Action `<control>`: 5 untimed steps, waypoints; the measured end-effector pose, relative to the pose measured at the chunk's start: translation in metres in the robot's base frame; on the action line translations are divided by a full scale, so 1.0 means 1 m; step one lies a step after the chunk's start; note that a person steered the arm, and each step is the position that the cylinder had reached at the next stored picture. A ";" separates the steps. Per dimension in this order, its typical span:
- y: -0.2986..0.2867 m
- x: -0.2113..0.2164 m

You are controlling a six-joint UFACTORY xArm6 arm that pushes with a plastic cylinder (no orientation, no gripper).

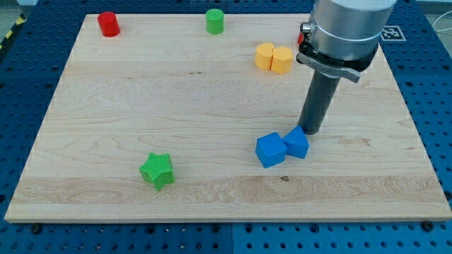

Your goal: Point your arm towards center right

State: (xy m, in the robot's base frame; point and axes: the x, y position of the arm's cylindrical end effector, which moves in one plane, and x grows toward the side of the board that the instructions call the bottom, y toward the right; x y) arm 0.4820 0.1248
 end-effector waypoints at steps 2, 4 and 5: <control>0.012 -0.005; 0.058 -0.013; 0.060 -0.032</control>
State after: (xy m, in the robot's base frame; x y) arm 0.4499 0.1847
